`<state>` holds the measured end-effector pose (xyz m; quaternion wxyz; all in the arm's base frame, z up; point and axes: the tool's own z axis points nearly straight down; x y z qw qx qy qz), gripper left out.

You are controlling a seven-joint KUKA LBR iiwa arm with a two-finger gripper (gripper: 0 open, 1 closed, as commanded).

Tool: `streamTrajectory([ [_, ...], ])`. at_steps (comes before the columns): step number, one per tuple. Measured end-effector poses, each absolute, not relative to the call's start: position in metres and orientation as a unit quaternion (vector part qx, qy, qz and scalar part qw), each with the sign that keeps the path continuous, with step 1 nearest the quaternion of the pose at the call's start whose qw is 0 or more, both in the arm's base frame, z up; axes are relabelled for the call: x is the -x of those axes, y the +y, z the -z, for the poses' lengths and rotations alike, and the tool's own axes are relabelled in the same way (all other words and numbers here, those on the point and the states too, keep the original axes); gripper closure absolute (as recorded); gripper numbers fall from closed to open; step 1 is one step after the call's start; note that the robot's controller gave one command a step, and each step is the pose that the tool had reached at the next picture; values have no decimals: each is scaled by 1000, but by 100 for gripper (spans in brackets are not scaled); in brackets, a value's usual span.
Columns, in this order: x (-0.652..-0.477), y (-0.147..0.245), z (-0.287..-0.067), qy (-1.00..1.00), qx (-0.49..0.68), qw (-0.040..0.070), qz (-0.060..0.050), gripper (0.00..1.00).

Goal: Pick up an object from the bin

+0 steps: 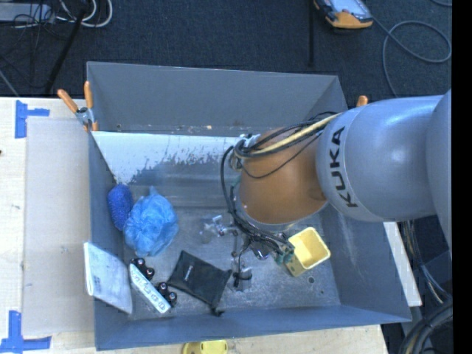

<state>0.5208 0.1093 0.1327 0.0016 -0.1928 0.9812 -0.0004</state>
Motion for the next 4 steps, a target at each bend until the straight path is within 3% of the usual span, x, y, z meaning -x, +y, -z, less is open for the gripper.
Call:
streamTrajectory([
  [1, -500, 108, -106, 965, 262, -5, 0, 0],
  [2, -521, 154, -95, 953, 302, 3, 0, 0],
  [3, -525, 117, -70, 955, 298, -1, -1, 100],
  [4, -525, 117, -70, 955, 297, -1, -1, 0],
])
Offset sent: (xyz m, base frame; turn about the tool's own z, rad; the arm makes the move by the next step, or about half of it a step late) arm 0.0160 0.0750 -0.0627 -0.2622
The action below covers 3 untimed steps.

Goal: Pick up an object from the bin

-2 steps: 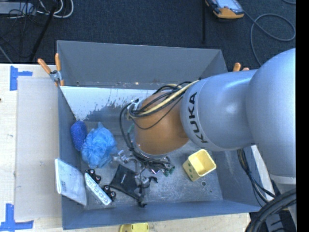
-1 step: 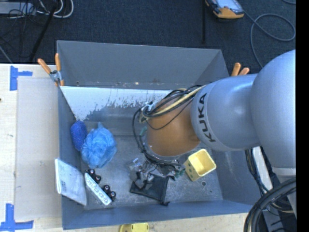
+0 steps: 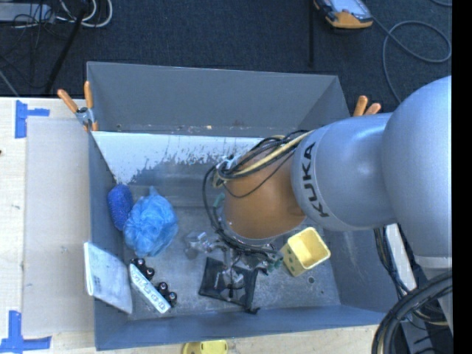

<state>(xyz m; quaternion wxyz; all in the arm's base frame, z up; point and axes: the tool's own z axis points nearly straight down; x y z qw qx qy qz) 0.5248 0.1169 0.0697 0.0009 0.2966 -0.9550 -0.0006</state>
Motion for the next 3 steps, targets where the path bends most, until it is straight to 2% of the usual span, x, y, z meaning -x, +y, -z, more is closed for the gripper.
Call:
streamTrajectory([
  [1, -525, 117, -70, -955, -296, 1, 0, 100],
  [2, -525, 117, -70, -955, -295, 1, 0, 100],
  [3, -573, 87, -70, -958, -288, 1, 2, 100],
])
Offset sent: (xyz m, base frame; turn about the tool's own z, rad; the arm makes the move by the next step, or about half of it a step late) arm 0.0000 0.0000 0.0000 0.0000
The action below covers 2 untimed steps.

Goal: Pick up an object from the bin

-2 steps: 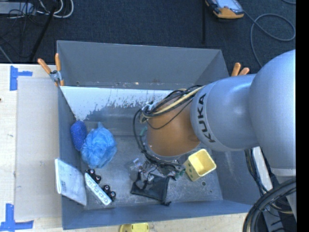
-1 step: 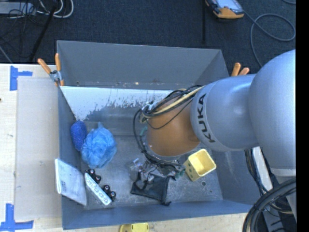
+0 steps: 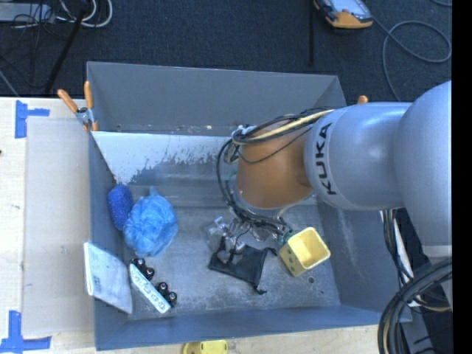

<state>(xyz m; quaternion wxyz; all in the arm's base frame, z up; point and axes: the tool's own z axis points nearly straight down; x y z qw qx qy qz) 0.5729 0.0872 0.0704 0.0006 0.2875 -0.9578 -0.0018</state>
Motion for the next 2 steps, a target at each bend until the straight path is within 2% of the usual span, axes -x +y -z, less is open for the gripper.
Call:
streamTrajectory([
  [1, -597, 87, -71, -959, -283, 0, -1, 100],
  [2, -563, 90, -122, -955, -295, 5, 1, 100],
])
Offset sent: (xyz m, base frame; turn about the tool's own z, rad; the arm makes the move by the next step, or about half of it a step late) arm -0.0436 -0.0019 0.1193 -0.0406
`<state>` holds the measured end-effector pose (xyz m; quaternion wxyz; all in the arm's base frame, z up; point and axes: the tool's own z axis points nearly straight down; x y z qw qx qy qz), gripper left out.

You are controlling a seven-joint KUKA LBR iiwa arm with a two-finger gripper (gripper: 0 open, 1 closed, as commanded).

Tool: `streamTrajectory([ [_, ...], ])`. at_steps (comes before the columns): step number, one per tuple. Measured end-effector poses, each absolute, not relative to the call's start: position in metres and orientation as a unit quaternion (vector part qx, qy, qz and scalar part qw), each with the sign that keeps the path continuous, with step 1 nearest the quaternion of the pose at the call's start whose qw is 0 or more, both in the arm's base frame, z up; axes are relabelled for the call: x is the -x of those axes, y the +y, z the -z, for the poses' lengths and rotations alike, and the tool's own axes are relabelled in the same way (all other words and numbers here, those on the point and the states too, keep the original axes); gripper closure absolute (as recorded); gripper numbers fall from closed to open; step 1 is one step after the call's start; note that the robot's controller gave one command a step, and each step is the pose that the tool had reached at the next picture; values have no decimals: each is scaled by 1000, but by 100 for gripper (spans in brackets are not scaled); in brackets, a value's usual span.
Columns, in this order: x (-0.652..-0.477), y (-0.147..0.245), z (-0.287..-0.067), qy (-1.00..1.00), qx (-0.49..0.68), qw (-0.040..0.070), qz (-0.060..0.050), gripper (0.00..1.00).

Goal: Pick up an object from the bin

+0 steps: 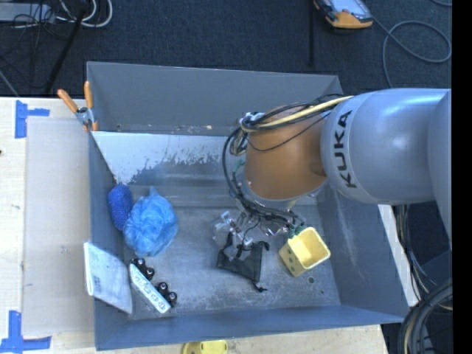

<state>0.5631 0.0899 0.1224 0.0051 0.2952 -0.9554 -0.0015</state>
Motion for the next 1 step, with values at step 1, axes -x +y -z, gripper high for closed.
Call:
streamTrajectory([
  [1, -585, 118, -189, -954, -300, 0, 1, 100],
])
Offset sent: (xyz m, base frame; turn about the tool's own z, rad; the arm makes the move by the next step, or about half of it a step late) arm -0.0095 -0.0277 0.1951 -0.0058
